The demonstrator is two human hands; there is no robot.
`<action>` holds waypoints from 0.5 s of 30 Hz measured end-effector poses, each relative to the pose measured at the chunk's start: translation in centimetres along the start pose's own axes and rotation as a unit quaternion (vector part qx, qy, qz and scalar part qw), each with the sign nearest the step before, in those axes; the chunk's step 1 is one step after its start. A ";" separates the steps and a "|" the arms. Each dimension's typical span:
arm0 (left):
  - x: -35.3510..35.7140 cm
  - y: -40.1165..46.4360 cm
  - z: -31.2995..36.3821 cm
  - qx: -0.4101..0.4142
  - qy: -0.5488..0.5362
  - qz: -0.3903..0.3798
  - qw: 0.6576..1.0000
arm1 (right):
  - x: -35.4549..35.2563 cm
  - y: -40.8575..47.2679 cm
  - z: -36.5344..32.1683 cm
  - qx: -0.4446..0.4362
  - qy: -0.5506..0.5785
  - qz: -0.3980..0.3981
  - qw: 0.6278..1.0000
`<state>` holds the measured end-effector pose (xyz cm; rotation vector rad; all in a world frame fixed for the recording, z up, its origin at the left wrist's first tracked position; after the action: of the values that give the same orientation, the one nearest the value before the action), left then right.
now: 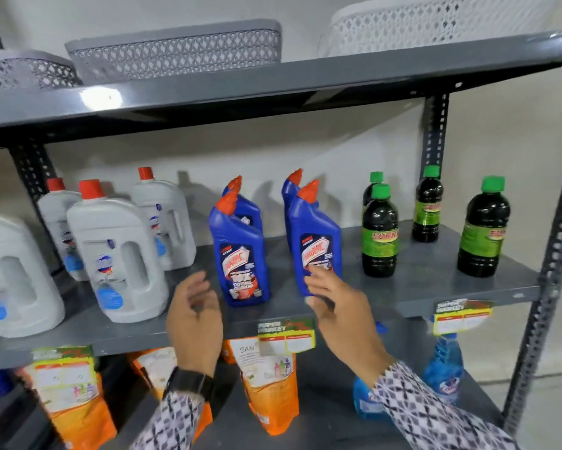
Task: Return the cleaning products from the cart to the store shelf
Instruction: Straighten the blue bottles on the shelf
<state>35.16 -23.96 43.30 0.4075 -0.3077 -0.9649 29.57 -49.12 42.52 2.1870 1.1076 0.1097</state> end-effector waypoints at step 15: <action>27.1 -13.9 8.3 -0.031 -0.028 -0.278 0.960 | -11.6 13.4 12.9 0.119 0.000 -0.128 0.985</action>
<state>36.05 -55.39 46.07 0.4182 -0.2143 -1.5347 35.96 -70.08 43.20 2.2250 1.4543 -0.1438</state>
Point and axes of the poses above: each hand's wrist, its own y-axis towards the middle knuckle, its own x-axis out of the palm, z = x × y, the point moved 5 cm from there along y, towards the middle knuckle, and after that the axes turned 12 degrees about z, right-handed, at the moved point
